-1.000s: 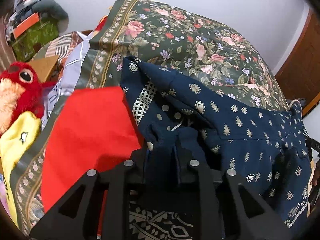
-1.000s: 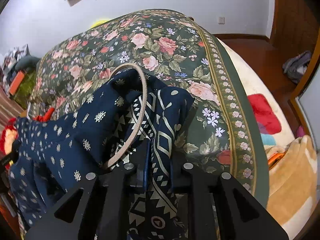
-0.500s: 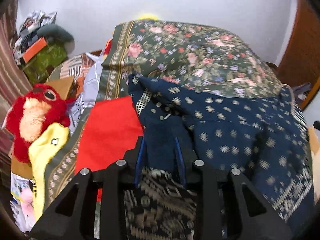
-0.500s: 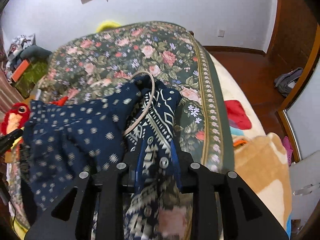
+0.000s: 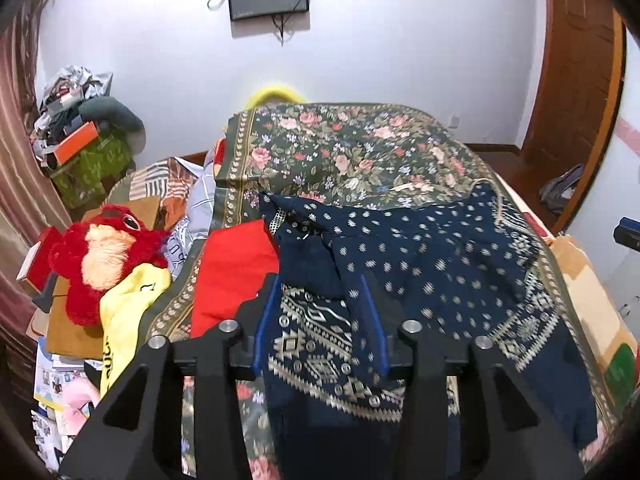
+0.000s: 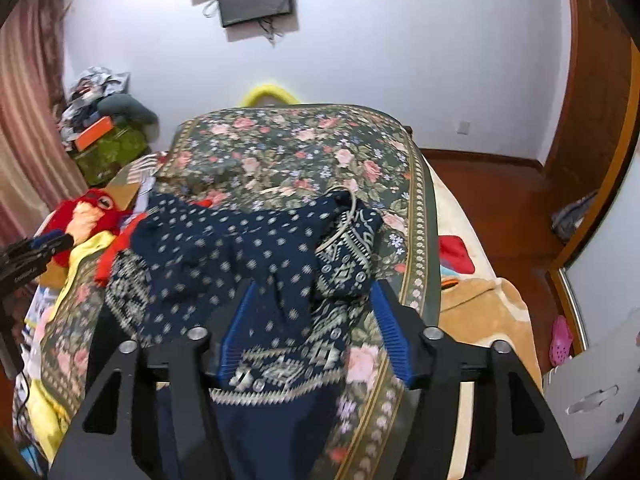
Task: Fold large clothes
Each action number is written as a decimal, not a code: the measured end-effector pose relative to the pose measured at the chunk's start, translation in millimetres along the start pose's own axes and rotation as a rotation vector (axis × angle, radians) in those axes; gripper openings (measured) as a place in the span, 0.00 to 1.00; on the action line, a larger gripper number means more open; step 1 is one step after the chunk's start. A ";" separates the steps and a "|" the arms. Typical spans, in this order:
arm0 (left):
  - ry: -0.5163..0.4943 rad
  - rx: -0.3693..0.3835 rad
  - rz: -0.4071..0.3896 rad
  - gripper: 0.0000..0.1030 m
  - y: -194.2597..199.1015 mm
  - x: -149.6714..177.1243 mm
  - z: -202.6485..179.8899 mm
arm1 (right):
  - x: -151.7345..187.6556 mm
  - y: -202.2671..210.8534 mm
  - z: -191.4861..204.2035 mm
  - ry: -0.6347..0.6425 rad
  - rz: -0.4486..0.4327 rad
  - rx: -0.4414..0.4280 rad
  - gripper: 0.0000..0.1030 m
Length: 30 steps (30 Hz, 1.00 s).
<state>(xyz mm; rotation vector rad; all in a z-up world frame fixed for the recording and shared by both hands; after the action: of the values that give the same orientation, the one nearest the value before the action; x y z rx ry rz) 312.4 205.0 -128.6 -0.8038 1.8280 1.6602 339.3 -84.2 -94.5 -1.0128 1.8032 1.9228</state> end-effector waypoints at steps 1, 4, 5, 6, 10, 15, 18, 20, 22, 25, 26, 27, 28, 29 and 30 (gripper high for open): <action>-0.003 0.001 -0.008 0.43 8.4 5.1 -2.2 | 4.3 3.7 1.1 0.008 -0.001 -0.004 0.58; 0.000 0.008 -0.012 0.47 26.2 21.8 -5.7 | 21.3 15.3 7.3 0.037 0.010 -0.014 0.58; 0.006 0.012 -0.010 0.49 32.0 28.6 -7.1 | 27.6 18.1 9.3 0.045 0.018 -0.020 0.58; 0.012 0.017 -0.007 0.51 35.9 34.7 -7.3 | 34.2 20.0 11.1 0.049 0.029 -0.027 0.58; 0.047 0.043 0.024 0.61 48.2 65.8 -4.7 | 60.7 23.7 14.2 0.049 0.071 -0.038 0.64; 0.131 0.089 0.123 0.62 42.7 118.5 8.6 | 98.6 17.5 16.3 0.035 0.157 -0.061 0.65; 0.188 0.097 0.191 0.62 31.6 148.8 18.4 | 118.6 12.8 15.6 0.022 0.216 -0.074 0.65; 0.225 0.107 0.245 0.62 23.2 171.1 23.2 | 130.0 8.9 14.1 0.002 0.249 -0.076 0.65; 0.257 0.126 0.281 0.62 16.6 188.4 25.9 | 141.0 5.4 12.7 -0.018 0.283 -0.087 0.65; 0.322 0.158 0.338 0.62 4.9 217.4 30.1 | 155.8 -1.9 11.2 -0.055 0.342 -0.118 0.65; 0.349 0.174 0.363 0.62 -0.3 227.6 31.9 | 159.5 -3.6 11.3 -0.066 0.356 -0.129 0.65; 0.369 0.185 0.379 0.62 -4.1 234.8 32.8 | 163.1 -6.3 11.1 -0.082 0.373 -0.144 0.65; 0.385 0.195 0.387 0.62 -7.1 240.0 33.9 | 165.7 -8.0 11.6 -0.094 0.383 -0.154 0.65; 0.409 0.203 0.394 0.62 -10.3 245.7 35.7 | 167.3 -9.7 11.5 -0.107 0.389 -0.167 0.65; 0.437 0.205 0.402 0.62 -13.9 251.8 37.5 | 168.3 -11.4 11.3 -0.122 0.393 -0.184 0.65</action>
<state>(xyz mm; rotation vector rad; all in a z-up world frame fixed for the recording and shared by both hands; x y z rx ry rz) 151.9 223.1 -325.9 -0.7909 2.5571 1.5730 226.0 -111.0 -217.1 -0.6053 1.8897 2.3607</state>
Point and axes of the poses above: each gripper's, at about its wrist camera, not at the fingertips, and y roughly against the way its jaws point, z to its left, x to its underside, the point moved 3 cm from there along -y, roughly the way its jaws point, and after that the axes turned 10 degrees about x, right-handed, at the moved point
